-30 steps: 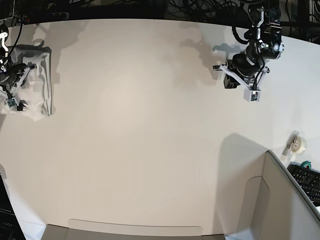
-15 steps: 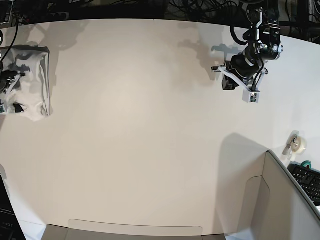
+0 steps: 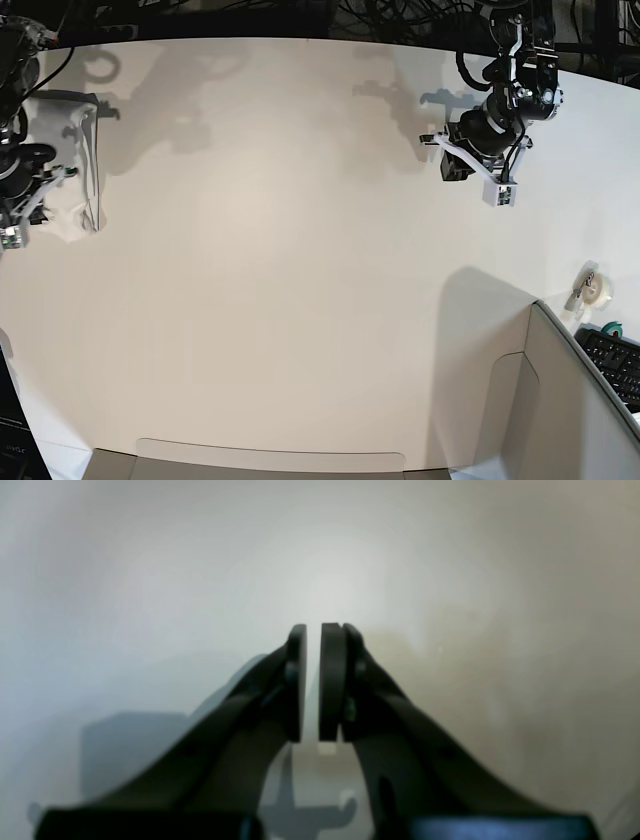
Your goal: Layout the t-shirt on the table in an organized manner, then fold the t-shirt properly
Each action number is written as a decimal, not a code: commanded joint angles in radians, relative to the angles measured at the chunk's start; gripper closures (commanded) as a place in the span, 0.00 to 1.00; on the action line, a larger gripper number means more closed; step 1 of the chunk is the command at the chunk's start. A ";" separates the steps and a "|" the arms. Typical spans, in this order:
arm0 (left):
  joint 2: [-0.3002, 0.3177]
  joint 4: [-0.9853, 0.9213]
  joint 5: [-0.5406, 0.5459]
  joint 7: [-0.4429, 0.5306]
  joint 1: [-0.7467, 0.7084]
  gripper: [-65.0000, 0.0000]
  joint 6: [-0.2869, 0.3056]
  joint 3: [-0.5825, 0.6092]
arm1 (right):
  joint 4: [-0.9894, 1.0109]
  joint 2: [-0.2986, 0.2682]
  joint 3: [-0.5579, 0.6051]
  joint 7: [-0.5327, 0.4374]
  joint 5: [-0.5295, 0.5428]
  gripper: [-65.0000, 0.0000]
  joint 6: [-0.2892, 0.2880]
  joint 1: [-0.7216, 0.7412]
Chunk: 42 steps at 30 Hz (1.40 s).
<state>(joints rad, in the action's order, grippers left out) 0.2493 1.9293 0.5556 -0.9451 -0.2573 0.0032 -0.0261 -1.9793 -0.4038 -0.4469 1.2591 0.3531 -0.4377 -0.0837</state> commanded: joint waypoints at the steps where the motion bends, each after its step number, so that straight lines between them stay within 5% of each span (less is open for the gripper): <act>1: 0.009 0.022 0.005 0.021 0.028 0.94 0.005 -0.002 | -0.044 -0.001 0.010 -0.012 0.001 1.00 0.003 0.011; 7: 0.015 0.077 0.005 0.025 0.031 0.94 0.005 -0.010 | -0.073 0.084 0.099 0.001 0.002 1.00 0.003 -0.066; 14: 0.095 0.135 0.005 0.027 -0.012 0.94 0.007 -0.010 | -0.074 0.142 0.193 0.000 0.002 1.00 0.003 -0.187; 29: 0.167 0.167 0.008 0.031 -0.311 1.00 0.007 -0.053 | -0.076 0.171 0.320 -0.002 0.002 1.00 0.012 -0.357; 37: 0.170 0.167 0.008 0.166 -0.489 1.00 0.008 -0.168 | -0.078 0.171 0.326 -0.049 0.002 1.00 0.013 -0.474; 42: 0.196 0.167 0.010 0.176 -0.578 1.00 0.008 -0.168 | -0.079 0.168 0.328 -0.124 0.002 1.00 0.126 -0.594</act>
<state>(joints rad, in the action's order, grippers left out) 0.4381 2.0815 0.5674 -0.7803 -0.8192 0.0151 -0.1905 -2.0628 -0.2302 -0.1196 1.0740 0.3771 -0.3191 -0.6537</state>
